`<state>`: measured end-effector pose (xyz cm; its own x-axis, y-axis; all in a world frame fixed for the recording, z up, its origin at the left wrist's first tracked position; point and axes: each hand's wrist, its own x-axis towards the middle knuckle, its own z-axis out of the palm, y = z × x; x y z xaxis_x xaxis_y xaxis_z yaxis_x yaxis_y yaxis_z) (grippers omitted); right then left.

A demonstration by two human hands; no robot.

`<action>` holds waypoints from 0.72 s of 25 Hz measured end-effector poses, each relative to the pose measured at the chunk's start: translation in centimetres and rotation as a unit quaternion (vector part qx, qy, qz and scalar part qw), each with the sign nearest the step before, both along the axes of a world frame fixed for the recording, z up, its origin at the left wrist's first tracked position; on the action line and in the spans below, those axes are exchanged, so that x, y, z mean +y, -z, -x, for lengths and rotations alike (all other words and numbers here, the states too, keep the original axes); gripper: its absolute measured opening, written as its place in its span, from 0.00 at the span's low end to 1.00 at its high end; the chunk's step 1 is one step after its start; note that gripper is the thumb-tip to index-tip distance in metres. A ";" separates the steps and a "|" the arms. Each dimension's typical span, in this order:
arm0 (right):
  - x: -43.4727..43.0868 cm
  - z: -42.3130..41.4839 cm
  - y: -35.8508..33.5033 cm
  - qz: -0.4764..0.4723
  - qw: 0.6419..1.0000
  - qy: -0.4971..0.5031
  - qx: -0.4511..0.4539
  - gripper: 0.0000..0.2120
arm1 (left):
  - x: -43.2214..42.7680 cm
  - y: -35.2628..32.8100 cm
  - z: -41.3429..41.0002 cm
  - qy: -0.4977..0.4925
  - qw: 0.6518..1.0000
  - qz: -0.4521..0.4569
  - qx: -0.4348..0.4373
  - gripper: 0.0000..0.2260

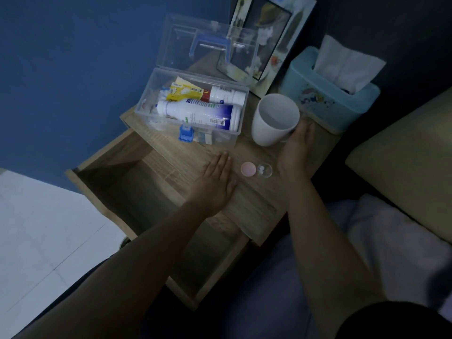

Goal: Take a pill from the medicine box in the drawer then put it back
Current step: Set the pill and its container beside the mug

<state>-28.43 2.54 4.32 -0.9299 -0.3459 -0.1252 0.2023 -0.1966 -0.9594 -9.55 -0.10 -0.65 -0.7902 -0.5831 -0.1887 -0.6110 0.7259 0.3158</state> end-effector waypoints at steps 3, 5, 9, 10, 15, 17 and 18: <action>1.0 -0.9 0.7 -0.031 0.999 0.005 -0.008 0.11 | -0.1 -0.1 0.1 -0.004 1.000 -0.004 0.000 0.28; 1.7 -1.3 1.3 -0.044 0.999 0.014 -0.014 0.10 | 0.0 -0.2 0.1 -0.004 1.000 -0.005 -0.002 0.28; 2.4 -1.7 2.1 -0.059 0.998 0.018 -0.015 0.15 | 0.1 -0.2 0.0 -0.009 1.000 -0.007 0.004 0.27; 2.5 -1.7 2.2 -0.068 0.998 0.017 -0.011 0.13 | 0.1 -0.2 0.0 -0.008 1.000 -0.008 0.004 0.27; 2.4 -2.1 1.8 -0.088 0.996 0.004 0.011 0.12 | 0.0 0.1 0.1 -0.007 1.000 -0.006 0.007 0.28; 2.6 -2.3 1.5 -0.105 0.994 0.001 0.011 0.12 | -0.1 0.0 0.1 -0.005 1.000 -0.011 0.002 0.28; 2.7 -2.3 1.3 -0.118 0.993 -0.004 0.006 0.11 | -0.1 -0.1 0.1 -0.001 1.000 -0.019 -0.003 0.28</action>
<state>-26.14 5.27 3.05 -0.9288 -0.3165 -0.1928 0.1916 0.0353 -0.9808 -9.66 -0.20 -0.55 -0.7878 -0.5769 -0.2160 -0.6145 0.7118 0.3401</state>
